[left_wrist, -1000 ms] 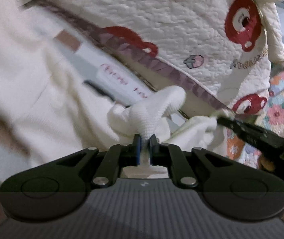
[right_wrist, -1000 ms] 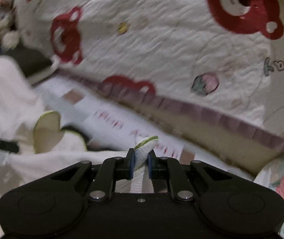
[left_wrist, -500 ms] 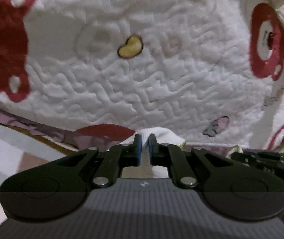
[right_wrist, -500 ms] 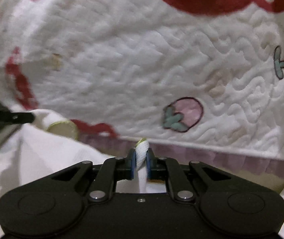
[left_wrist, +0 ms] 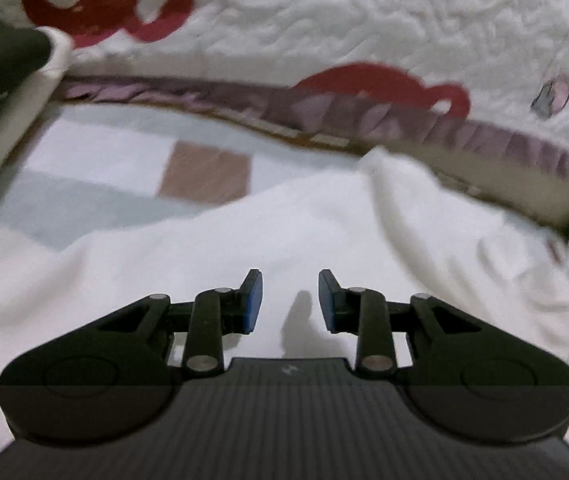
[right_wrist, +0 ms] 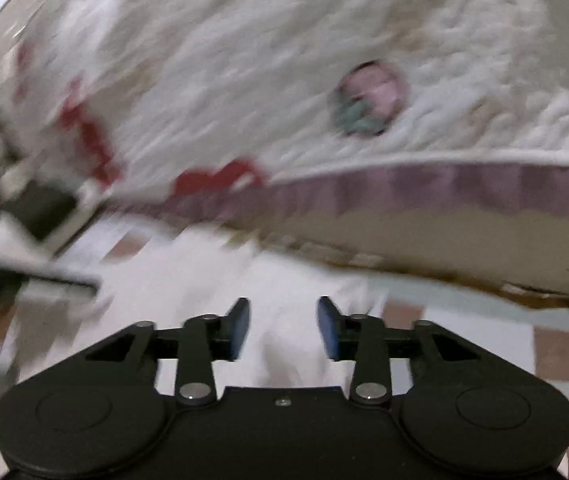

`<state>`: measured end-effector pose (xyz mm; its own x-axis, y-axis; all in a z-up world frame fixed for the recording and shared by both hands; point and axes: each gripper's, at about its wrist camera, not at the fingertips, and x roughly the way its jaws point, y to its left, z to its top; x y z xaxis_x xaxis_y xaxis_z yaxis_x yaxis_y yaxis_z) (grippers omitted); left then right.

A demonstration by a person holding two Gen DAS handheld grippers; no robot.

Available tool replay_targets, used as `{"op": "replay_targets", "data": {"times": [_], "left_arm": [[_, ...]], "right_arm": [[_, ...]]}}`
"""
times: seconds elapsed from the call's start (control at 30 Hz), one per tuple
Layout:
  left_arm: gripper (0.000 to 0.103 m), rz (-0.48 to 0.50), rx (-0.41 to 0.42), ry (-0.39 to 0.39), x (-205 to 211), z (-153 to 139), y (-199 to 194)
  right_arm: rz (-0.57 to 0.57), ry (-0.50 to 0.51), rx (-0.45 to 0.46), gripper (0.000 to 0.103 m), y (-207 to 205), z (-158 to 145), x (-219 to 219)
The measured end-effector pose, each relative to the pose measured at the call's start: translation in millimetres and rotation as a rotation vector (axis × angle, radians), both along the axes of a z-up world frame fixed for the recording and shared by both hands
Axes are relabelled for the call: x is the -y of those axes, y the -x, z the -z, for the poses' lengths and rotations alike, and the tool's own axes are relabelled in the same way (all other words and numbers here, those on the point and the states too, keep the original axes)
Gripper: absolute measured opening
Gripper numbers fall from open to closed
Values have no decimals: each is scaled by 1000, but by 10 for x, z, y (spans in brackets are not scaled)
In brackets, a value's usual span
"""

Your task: Fold clothes

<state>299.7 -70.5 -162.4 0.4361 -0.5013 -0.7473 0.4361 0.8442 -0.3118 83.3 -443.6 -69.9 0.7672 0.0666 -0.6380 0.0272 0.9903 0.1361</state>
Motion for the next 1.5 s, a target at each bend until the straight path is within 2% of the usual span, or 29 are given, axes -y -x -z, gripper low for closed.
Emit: {"op": "replay_targets", "data": {"times": [0.1, 0.23, 0.27, 0.3, 0.33, 0.43, 0.53, 0.57, 0.63, 0.67, 0.77, 0.87, 0.97, 1.0, 1.13, 1.17, 1.2, 1.23, 1.27, 1.37, 1.5], "left_arm": [[31, 13, 10, -26, -106, 22, 136], [33, 4, 18, -12, -230, 38, 272], [33, -4, 18, -3, -260, 45, 292], [33, -15, 20, -2, -293, 59, 307], [33, -24, 24, -6, -313, 69, 310], [33, -52, 41, -7, -420, 32, 315], [33, -75, 61, -13, -521, -8, 296], [33, -78, 61, -22, -529, 3, 282], [33, -84, 61, -39, -545, 25, 253], [33, -81, 59, -35, -541, 46, 247], [33, -96, 57, -29, -515, 106, 260], [34, -105, 64, -36, -507, 134, 295], [35, -111, 70, -13, -581, 77, 379], [38, -115, 70, 1, -627, 48, 426], [41, -135, 33, 43, -790, -37, 624], [41, -139, 21, 62, -821, -51, 689], [42, -141, 2, 84, -854, -56, 760], [43, -145, -18, 102, -892, -35, 820], [44, -145, -39, 118, -916, -14, 874], [47, -129, -105, 161, -953, 59, 1032], [48, -32, -174, 140, -825, 189, 1258]], "right_arm": [[-73, 169, -67, 66, 61, 190, -252], [-133, 428, -167, 65, 12, 498, -531], [-108, 403, -147, 49, -25, 446, -474], [-80, 371, -123, 0, -65, 383, -406], [-51, 338, -99, 3, -104, 320, -338], [34, 239, -27, 3, -222, 130, -134], [275, 274, 40, 3, -170, -164, 354], [361, 302, 44, 2, -152, -221, 541], [463, 373, -22, 2, -178, -164, 864], [498, 376, -66, 2, -203, -84, 1009], [542, 400, -170, 3, -286, 208, 1225], [575, 345, -178, 4, -307, 419, 1299], [600, 394, -214, 4, -321, 583, 1292], [608, 416, -229, 4, -322, 636, 1290], [703, 378, -228, 4, -173, 660, 1454], [699, 379, -223, 4, -153, 649, 1455], [692, 380, -219, 15, -134, 635, 1451], [687, 394, -217, 22, -120, 626, 1432], [695, 359, -193, 32, -83, 597, 1442], [720, 238, -115, 34, 37, 508, 1482], [806, -4, 26, 38, 598, 522, 1396]]}}
